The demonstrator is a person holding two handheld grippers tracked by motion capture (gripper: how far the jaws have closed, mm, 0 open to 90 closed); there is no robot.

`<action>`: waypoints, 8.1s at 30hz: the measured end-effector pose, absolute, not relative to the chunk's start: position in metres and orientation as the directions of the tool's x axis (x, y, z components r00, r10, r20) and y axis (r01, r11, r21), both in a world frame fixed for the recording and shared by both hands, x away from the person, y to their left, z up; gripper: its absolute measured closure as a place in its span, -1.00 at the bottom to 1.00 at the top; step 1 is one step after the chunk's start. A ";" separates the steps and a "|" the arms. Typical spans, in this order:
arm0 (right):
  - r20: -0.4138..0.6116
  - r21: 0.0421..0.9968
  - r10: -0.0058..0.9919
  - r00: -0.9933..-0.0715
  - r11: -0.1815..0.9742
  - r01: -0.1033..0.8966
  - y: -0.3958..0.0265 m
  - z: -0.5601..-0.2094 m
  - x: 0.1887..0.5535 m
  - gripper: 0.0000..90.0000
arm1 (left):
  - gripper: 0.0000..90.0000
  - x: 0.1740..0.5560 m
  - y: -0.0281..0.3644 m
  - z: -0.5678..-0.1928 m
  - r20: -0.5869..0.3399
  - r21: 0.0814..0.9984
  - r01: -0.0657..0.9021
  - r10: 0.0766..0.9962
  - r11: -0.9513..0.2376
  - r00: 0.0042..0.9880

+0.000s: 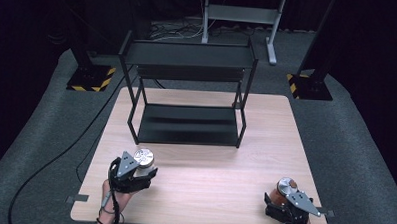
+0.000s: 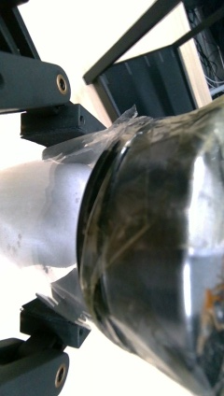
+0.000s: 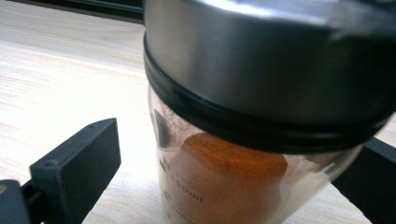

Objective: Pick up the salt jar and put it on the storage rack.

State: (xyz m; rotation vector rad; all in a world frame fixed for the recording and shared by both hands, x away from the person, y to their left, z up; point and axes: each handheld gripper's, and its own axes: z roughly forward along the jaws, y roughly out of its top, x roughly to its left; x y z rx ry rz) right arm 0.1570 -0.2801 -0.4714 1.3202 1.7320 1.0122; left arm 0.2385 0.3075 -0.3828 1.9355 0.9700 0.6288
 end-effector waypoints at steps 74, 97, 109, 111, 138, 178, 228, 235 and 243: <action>-0.091 0.894 0.974 -0.210 0.172 0.413 -0.278 -0.470 0.158 -1.00 | -0.31 0.337 0.295 -0.307 0.087 0.850 0.371 0.796 -0.373 0.600; -0.095 0.892 0.974 -0.207 0.175 0.416 -0.277 -0.470 0.158 -1.00 | -0.31 0.358 0.288 -0.287 0.110 0.837 0.377 0.797 -0.397 0.594; -0.097 0.893 0.974 -0.205 0.176 0.415 -0.276 -0.470 0.158 -1.00 | -0.31 0.368 0.287 -0.276 0.119 0.833 0.380 0.802 -0.401 0.586; -0.097 0.892 0.974 -0.205 0.176 0.415 -0.276 -0.470 0.158 -1.00 | -0.32 0.370 0.287 -0.275 0.121 0.833 0.380 0.802 -0.403 0.584; -0.097 0.893 0.974 -0.205 0.176 0.415 -0.276 -0.470 0.158 -1.00 | -0.31 0.390 0.278 -0.249 0.149 0.819 0.383 0.803 -0.427 0.576; -0.097 0.894 0.975 -0.202 0.174 0.413 -0.276 -0.470 0.157 -1.00 | -0.31 0.406 0.259 -0.212 0.219 0.791 0.372 0.792 -0.486 0.570; -0.093 0.893 0.974 -0.204 0.173 0.415 -0.277 -0.470 0.158 -1.00 | -0.31 0.407 0.246 -0.161 0.266 0.787 0.332 0.773 -0.519 0.576; -0.092 0.894 0.975 -0.203 0.170 0.413 -0.277 -0.470 0.158 -1.00 | -0.31 0.406 0.243 -0.153 0.271 0.789 0.325 0.771 -0.521 0.577; -0.091 0.895 0.975 -0.203 0.169 0.413 -0.277 -0.470 0.157 -1.00 | -0.31 0.407 0.241 -0.144 0.275 0.792 0.319 0.771 -0.520 0.575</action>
